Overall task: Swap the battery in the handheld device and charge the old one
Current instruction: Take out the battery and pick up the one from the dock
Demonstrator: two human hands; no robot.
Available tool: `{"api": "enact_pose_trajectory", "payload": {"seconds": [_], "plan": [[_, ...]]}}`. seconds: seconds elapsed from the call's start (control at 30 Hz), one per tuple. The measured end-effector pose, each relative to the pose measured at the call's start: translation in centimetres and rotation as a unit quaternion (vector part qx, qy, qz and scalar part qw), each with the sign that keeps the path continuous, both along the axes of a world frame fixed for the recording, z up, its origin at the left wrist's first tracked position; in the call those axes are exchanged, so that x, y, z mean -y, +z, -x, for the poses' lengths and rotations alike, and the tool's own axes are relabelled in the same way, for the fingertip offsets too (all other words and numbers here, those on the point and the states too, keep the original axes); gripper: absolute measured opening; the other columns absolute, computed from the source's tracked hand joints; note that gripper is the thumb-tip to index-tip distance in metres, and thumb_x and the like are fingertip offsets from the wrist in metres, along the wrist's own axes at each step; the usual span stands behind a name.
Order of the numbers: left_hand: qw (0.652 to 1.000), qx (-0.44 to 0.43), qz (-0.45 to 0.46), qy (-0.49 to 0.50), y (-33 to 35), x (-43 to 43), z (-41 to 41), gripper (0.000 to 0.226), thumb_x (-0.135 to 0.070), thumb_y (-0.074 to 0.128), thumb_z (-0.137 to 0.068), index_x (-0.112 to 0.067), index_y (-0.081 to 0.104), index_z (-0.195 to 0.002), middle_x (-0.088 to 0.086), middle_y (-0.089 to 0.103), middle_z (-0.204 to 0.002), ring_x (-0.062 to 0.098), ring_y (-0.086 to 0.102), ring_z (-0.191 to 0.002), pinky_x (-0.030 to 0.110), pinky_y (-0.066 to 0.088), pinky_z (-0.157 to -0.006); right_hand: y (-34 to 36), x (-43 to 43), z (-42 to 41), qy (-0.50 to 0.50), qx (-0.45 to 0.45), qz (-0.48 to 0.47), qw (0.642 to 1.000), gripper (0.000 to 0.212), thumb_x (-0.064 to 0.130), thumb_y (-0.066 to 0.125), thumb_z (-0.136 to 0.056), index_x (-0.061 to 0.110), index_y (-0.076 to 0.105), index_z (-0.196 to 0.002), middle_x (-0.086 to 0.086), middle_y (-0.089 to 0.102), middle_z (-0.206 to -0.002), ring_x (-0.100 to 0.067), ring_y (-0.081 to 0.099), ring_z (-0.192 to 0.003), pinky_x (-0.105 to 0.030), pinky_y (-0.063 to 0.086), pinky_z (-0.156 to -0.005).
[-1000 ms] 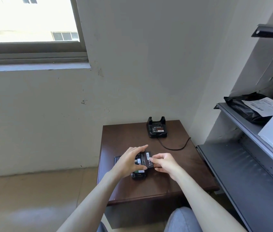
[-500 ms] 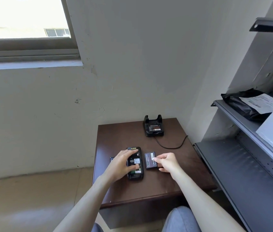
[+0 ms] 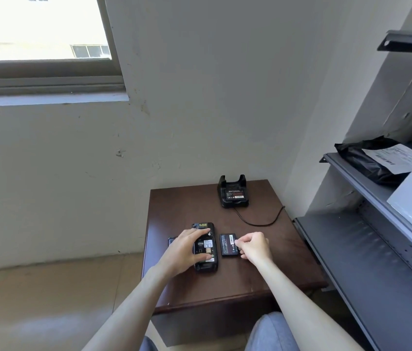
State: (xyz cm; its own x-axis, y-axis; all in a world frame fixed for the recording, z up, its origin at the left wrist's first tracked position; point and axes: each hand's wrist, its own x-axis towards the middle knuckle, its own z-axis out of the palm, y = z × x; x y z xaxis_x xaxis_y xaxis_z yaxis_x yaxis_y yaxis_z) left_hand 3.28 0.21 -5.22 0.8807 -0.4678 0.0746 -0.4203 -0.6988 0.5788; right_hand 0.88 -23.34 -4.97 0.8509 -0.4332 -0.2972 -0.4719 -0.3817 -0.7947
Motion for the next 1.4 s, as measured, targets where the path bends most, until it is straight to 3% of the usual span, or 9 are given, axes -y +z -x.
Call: {"api": "enact_pose_trajectory", "payload": {"seconds": [0.07,0.2,0.27,0.37,0.57,0.87,1.17,1.4], "plan": [[1.000,-0.002,-0.003,0.003,0.2,0.0,0.1,0.076,-0.043,0.079,-0.082,-0.031,0.045,-0.148,-0.008,0.053,-0.143,0.010,0.042,-0.134,0.024,0.035,-0.110,0.3,-0.1,0.2,0.002,0.013,0.001,1.000,0.010,0.015,0.075,-0.085,0.009,0.078,-0.078,-0.009,0.074,-0.070,-0.013,0.067,-0.056,-0.027,0.062,-0.058],[1.000,-0.005,-0.013,0.007,0.8,0.0,0.5,0.077,-0.044,0.080,-0.081,-0.032,0.045,-0.148,-0.010,0.050,-0.144,0.008,0.039,-0.136,0.018,0.030,-0.105,0.8,-0.2,0.6,0.022,0.021,0.000,1.000,0.011,0.021,0.072,-0.085,0.017,0.075,-0.074,-0.010,0.077,-0.075,-0.018,0.068,-0.058,-0.039,0.064,-0.061],[1.000,-0.008,-0.019,0.006,1.1,-0.1,0.7,0.078,-0.046,0.080,-0.080,-0.033,0.044,-0.148,-0.011,0.050,-0.144,0.009,0.039,-0.135,0.020,0.031,-0.103,1.2,-0.1,0.9,0.038,0.023,0.013,0.999,0.013,0.024,0.070,-0.084,0.021,0.074,-0.072,-0.004,0.076,-0.079,-0.023,0.071,-0.071,-0.042,0.063,-0.066],[0.999,-0.016,-0.026,0.007,1.5,-0.3,1.0,0.077,-0.046,0.078,-0.082,-0.034,0.043,-0.149,-0.010,0.050,-0.145,0.011,0.039,-0.136,0.026,0.035,-0.107,1.9,0.0,1.3,0.057,0.027,0.051,0.997,0.013,0.023,0.065,-0.089,0.023,0.075,-0.081,0.003,0.073,-0.091,-0.018,0.062,-0.093,-0.027,0.045,-0.075],[0.999,0.000,-0.045,0.025,2.2,-1.0,1.6,0.063,-0.039,0.071,-0.090,-0.031,0.045,-0.147,-0.008,0.051,-0.142,0.016,0.042,-0.133,0.036,0.042,-0.107,2.8,-0.4,1.4,0.094,0.051,0.079,0.991,0.015,0.021,0.062,-0.092,0.020,0.077,-0.088,0.007,0.073,-0.094,-0.011,0.055,-0.093,-0.023,0.038,-0.077],[0.997,-0.006,-0.057,0.047,1.7,-3.5,1.1,0.054,-0.036,0.067,-0.094,-0.028,0.048,-0.144,-0.006,0.053,-0.139,0.016,0.044,-0.132,0.034,0.041,-0.108,3.3,-0.8,0.1,0.151,0.072,0.107,0.980,0.015,0.018,0.063,-0.093,0.020,0.077,-0.091,0.008,0.073,-0.092,-0.010,0.062,-0.094,-0.020,0.039,-0.076],[0.999,0.013,-0.031,0.037,1.6,-2.1,-2.0,0.043,-0.036,0.059,-0.099,-0.029,0.051,-0.141,-0.010,0.056,-0.133,0.014,0.047,-0.127,0.034,0.045,-0.104,4.4,1.4,-6.1,0.153,0.086,0.140,0.974,0.018,0.015,0.060,-0.091,0.023,0.074,-0.098,0.006,0.071,-0.102,-0.012,0.061,-0.089,-0.023,0.040,-0.074],[0.998,0.053,-0.016,0.028,2.3,0.8,-6.5,0.039,-0.037,0.049,-0.103,-0.029,0.050,-0.142,-0.011,0.054,-0.137,0.011,0.047,-0.126,0.037,0.045,-0.102,4.2,3.3,-10.6,0.191,0.125,0.200,0.953,0.025,0.013,0.060,-0.091,0.019,0.071,-0.113,0.003,0.067,-0.113,-0.017,0.064,-0.106,-0.033,0.051,-0.093]]}}
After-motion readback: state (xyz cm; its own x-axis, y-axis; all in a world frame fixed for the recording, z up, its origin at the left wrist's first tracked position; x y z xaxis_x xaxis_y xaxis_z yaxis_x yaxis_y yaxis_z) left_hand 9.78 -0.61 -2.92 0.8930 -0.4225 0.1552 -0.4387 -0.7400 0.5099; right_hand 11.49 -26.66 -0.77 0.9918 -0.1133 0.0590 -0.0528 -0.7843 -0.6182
